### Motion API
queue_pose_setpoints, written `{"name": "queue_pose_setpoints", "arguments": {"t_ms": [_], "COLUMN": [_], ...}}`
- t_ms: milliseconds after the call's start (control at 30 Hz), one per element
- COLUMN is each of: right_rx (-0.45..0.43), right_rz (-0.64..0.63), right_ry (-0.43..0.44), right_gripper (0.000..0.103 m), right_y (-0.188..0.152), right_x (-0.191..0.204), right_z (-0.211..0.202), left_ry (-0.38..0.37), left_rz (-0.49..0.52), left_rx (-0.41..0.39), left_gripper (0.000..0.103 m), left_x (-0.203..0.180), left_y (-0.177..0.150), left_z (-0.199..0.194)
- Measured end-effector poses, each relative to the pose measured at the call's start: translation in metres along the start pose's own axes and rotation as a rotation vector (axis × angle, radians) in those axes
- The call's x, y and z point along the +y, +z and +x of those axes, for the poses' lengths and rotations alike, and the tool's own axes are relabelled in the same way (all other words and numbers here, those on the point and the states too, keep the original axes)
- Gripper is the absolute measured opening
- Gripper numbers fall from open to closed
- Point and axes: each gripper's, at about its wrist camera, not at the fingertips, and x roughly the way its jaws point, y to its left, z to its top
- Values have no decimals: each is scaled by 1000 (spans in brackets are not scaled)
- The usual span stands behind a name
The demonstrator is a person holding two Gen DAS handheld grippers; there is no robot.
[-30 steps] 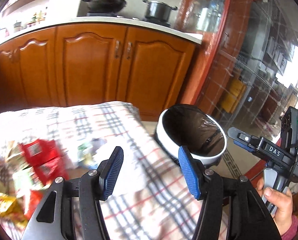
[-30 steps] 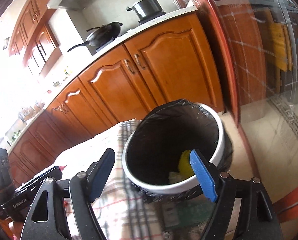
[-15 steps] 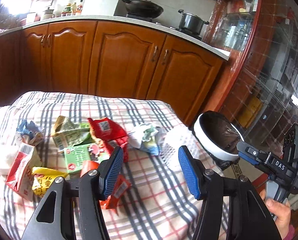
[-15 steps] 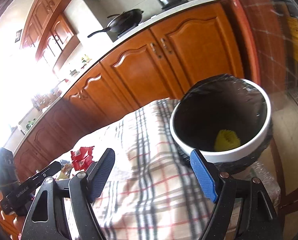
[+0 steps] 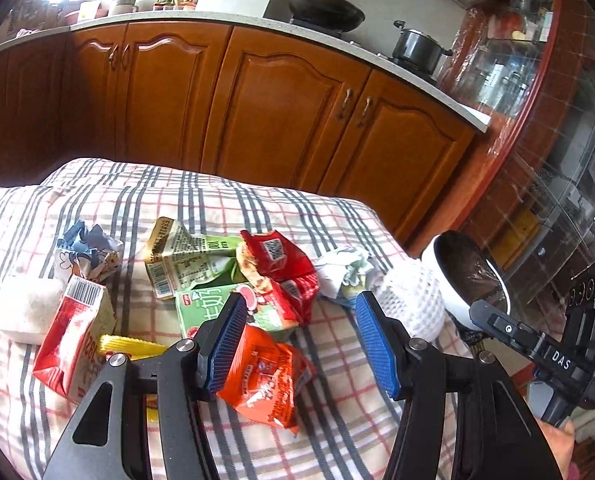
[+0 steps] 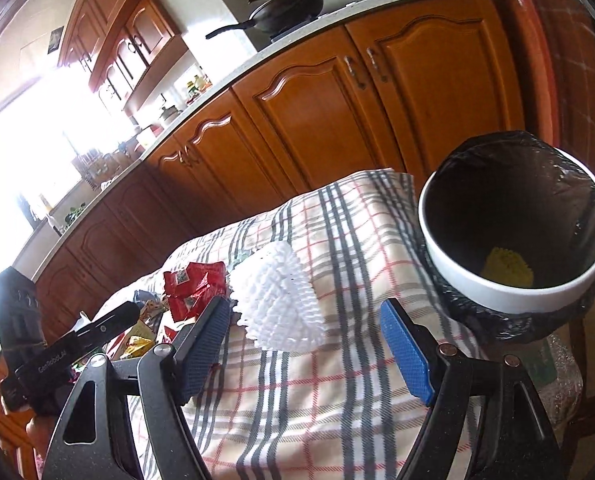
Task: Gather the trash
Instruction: 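Grasp the white foam net with the right tool while the left tool grasps a red snack bag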
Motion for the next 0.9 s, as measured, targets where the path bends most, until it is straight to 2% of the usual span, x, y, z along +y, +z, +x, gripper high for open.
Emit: {"name": "queue_pose_setpoints", "arguments": {"t_ms": [267, 367, 500, 533, 567, 600, 633, 667, 900], "right_rx": [49, 63, 85, 89, 96, 104, 108, 107, 59], "right_rz": [-44, -60, -66, -66, -66, -66, -66, -69, -113], "right_ry": [3, -2, -10, -10, -8, -2, 4, 6, 22], "right_gripper": [79, 79, 76, 67, 50, 40, 20, 11, 9], "right_y": [4, 6, 6, 6, 6, 6, 5, 3, 1], "right_x": [13, 15, 14, 13, 12, 11, 11, 12, 23], "right_z": [29, 38, 49, 51, 52, 53, 52, 51, 23], "left_ry": [16, 24, 10, 8, 6, 6, 3, -1, -38], "left_rz": [-5, -12, -32, -29, -26, -20, -16, -13, 15], "left_rx": [68, 99, 139, 140, 133, 128, 119, 111, 44], "left_gripper": [54, 43, 12, 12, 12, 9, 7, 6, 4], "left_x": [7, 10, 16, 17, 17, 17, 16, 15, 4], "left_y": [30, 39, 46, 47, 47, 47, 47, 45, 38], "left_z": [34, 50, 67, 69, 68, 67, 65, 63, 32]}}
